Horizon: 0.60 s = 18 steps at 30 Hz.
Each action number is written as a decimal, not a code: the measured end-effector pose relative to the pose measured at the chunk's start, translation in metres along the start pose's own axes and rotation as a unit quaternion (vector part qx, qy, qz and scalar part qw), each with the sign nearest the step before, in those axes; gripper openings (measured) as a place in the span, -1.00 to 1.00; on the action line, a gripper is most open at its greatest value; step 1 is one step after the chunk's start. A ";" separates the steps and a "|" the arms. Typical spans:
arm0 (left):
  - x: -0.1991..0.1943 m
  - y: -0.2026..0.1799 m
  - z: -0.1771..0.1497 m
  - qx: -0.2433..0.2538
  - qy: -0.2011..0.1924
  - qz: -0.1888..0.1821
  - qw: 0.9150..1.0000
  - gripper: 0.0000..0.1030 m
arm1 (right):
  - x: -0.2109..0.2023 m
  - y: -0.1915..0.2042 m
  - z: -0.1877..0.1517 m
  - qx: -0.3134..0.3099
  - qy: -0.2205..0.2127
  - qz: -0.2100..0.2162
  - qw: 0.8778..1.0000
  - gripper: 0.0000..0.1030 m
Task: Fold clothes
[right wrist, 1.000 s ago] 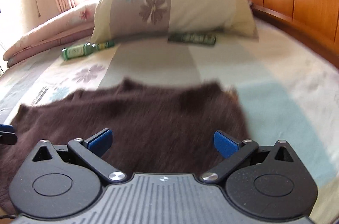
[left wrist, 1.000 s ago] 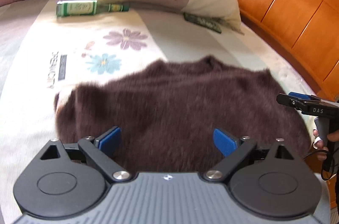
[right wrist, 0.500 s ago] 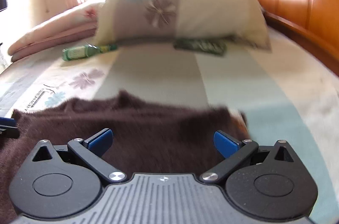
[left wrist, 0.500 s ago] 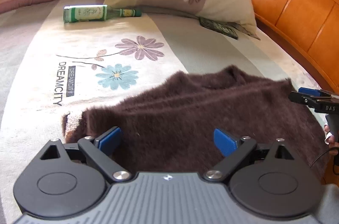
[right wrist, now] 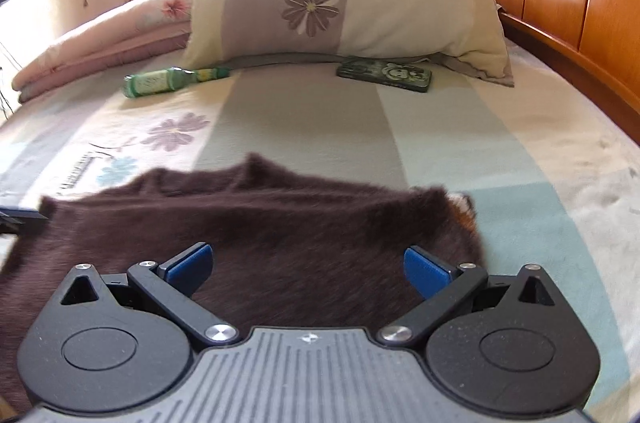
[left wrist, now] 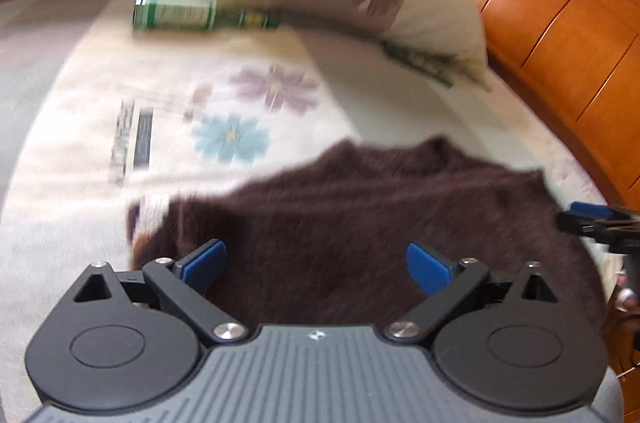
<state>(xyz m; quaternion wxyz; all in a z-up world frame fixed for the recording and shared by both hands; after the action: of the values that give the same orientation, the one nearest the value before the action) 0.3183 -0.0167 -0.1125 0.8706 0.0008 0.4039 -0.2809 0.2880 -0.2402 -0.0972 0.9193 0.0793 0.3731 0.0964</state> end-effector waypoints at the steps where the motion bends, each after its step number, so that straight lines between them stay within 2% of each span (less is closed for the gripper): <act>1: -0.001 -0.001 0.000 0.001 0.000 -0.001 1.000 0.89 | -0.004 0.005 -0.006 0.004 0.007 0.003 1.000 1.00; 5: -0.015 -0.010 0.000 0.016 -0.007 -0.011 1.000 0.89 | -0.025 0.030 -0.030 -0.012 0.014 0.024 1.000 1.00; 9: -0.038 -0.027 -0.011 0.046 -0.002 -0.021 0.999 0.89 | -0.038 0.056 -0.039 -0.030 0.009 0.031 0.999 1.00; 12: -0.041 -0.031 -0.028 0.042 0.013 -0.034 0.998 0.90 | -0.041 0.073 -0.042 -0.041 0.012 0.044 0.998 1.00; 15: -0.033 -0.025 -0.046 0.004 0.034 -0.041 0.999 0.90 | -0.041 0.088 -0.048 -0.050 0.019 0.055 0.997 1.00; 18: -0.038 -0.025 -0.050 -0.004 0.029 -0.043 0.999 0.90 | -0.044 0.098 -0.053 -0.054 0.026 0.061 0.996 1.00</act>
<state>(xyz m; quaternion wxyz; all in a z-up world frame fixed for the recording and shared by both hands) 0.2511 -0.0070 -0.1138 0.8457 -0.0120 0.4299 -0.3161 0.2084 -0.1514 -0.0844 0.9045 0.0498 0.3859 0.1745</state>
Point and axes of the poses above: each gripper's, at about its wrist camera, not at the fingertips, and x roughly the way its jaws point, y to its left, z to its top, the point moved 5 cm from there along x, roughly the way its jaws point, and after that the axes turned 6 degrees about x, right-handed, at the moved point
